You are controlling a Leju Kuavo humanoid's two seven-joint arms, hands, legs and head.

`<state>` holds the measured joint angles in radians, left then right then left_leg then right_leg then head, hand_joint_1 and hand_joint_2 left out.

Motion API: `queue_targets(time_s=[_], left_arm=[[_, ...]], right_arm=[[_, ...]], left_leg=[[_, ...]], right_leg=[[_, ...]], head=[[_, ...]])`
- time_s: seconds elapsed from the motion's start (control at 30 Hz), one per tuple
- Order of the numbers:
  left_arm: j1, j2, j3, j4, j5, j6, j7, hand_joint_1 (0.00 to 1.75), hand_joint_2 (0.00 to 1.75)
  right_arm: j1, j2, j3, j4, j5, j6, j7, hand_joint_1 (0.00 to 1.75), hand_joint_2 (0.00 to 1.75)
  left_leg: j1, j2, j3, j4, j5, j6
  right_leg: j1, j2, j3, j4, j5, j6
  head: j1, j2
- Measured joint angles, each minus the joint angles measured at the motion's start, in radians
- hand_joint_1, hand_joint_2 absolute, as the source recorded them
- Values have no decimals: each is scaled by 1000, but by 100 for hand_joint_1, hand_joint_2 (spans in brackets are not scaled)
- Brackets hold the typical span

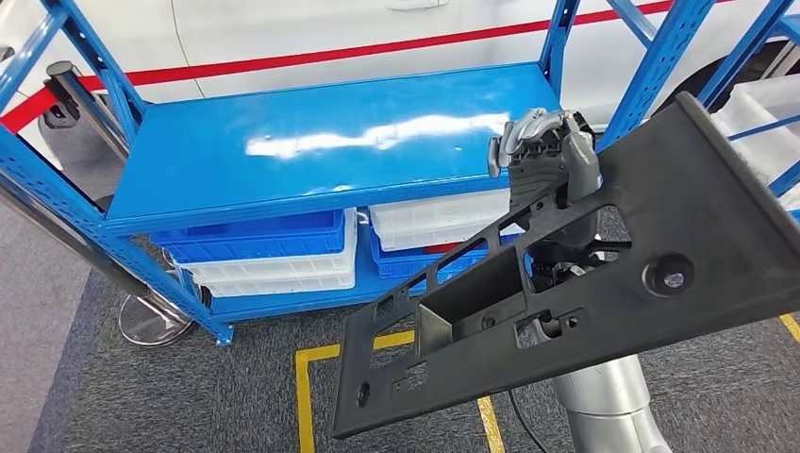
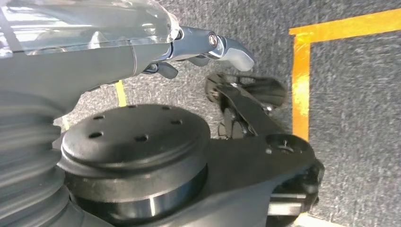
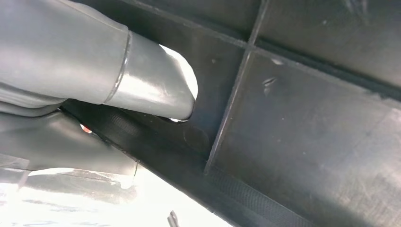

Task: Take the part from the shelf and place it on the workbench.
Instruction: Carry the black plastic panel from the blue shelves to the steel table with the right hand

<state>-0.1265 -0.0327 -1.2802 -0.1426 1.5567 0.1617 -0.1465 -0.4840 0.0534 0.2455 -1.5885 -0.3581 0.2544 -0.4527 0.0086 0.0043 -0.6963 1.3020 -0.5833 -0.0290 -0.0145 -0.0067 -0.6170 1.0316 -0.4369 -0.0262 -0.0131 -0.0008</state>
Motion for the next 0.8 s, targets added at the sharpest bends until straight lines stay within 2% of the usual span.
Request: queue_targets(time_s=[0.03,0.07,0.1,0.13,0.17,0.2,0.27,0.3,0.33,0.37,0.4,0.43,0.47,0.5,0.53,0.57,0.6,0.63,0.67,0.7,0.77,0.8], left_arm=[[0,0,0,0,-2,0,0,0,175],[-1,1,0,0,-5,0,0,0,175],[-2,2,-1,0,-8,-1,0,0,175],[-2,4,-1,0,-10,-2,0,0,175],[-3,5,-2,0,-11,-2,0,0,175],[-2,6,-2,0,-11,-2,0,0,175],[-2,7,-3,0,-11,0,1,0,175],[-3,9,-3,0,-11,2,2,0,175],[-3,10,-3,0,-10,4,2,0,175],[-4,11,-3,1,-10,6,3,0,175],[-4,12,-3,1,-10,7,3,0,175],[-3,13,-3,1,-10,8,3,0,175],[-3,14,-3,1,-10,8,5,0,175],[-2,14,-3,1,-10,8,7,0,175],[-1,14,-3,1,-10,8,11,0,175],[-1,15,-4,1,-11,8,15,0,175],[0,15,-4,1,-11,9,17,0,175],[-1,15,-4,1,-11,9,18,0,175],[-1,15,-4,1,-10,10,17,0,175],[-1,16,-4,1,-10,10,15,0,175],[-1,17,-4,1,-9,8,11,0,175],[0,17,-4,1,-10,5,10,0,175]], right_arm=[[5,0,-2,-2,4,0,0,175,0],[11,0,-4,-6,8,0,0,175,0],[16,0,-6,-11,11,0,0,175,0],[21,0,-10,-18,14,0,0,175,0],[25,0,-13,-23,16,0,0,175,0],[30,0,-16,-27,18,0,0,175,0],[40,0,-22,-31,21,1,0,175,0],[45,0,-25,-33,22,1,-1,175,0],[48,0,-29,-35,24,2,-1,175,0],[52,0,-32,-37,25,2,-1,175,0],[58,0,-33,-39,27,2,-2,175,0],[65,0,-35,-40,28,2,-2,175,0],[74,0,-37,-40,30,2,-3,175,0],[83,0,-39,-41,32,2,-4,175,0],[89,0,-41,-43,35,2,-5,175,0],[93,0,-42,-44,37,2,-5,175,0],[95,0,-43,-46,40,2,-5,175,0],[96,1,-43,-47,42,3,-6,175,0],[97,2,-43,-48,45,4,-6,175,0],[98,3,-43,-49,49,4,-7,175,0],[101,5,-43,-52,57,0,-5,175,0],[104,6,-43,-54,60,-3,-3,175,0]], left_leg=[[1,0,36,-44,25,1],[2,0,86,-116,53,3],[1,-1,138,-194,68,7],[-1,-2,174,-252,77,12],[-4,-2,193,-287,77,17],[-7,-3,197,-298,75,22],[-7,-1,189,-304,88,34],[-5,1,184,-309,98,42],[-3,2,178,-314,108,50],[-2,4,170,-317,119,56],[-4,4,159,-317,127,61],[-5,5,148,-314,133,63],[-6,5,137,-311,139,63],[-7,5,125,-306,144,62],[-7,5,115,-301,148,60],[-7,5,105,-294,150,58],[-8,4,96,-286,152,56],[-9,4,88,-280,155,52],[-10,4,83,-276,158,47],[-11,4,80,-274,163,41],[-11,3,76,-273,169,29],[-10,2,71,-265,159,23]], right_leg=[[0,0,-7,1,5,2],[0,0,-12,3,10,5],[1,1,-17,4,15,9],[1,1,-20,4,19,15],[1,0,-21,3,24,21],[1,0,-22,2,30,28],[-1,1,-23,0,38,41],[-1,2,-29,9,25,45],[0,3,-40,34,-3,49],[-1,4,-57,80,-46,51],[-1,5,-77,141,-93,53],[-1,5,-94,204,-128,55],[-1,5,-103,250,-143,57],[-2,5,-96,265,-137,58],[-2,5,-72,244,-115,57],[-2,5,-31,191,-88,56],[-1,5,15,123,-74,53],[1,5,51,65,-67,48],[4,6,73,26,-67,44],[7,6,79,8,-72,39],[6,5,72,2,-62,26],[4,3,68,-1,-55,17]], head=[[0,0],[0,0],[0,0],[0,0],[0,0],[0,0],[0,0],[0,0],[0,0],[1,0],[1,0],[1,0],[1,0],[1,0],[1,0],[1,0],[1,0],[0,0],[0,0],[0,0],[0,0],[-1,0]])
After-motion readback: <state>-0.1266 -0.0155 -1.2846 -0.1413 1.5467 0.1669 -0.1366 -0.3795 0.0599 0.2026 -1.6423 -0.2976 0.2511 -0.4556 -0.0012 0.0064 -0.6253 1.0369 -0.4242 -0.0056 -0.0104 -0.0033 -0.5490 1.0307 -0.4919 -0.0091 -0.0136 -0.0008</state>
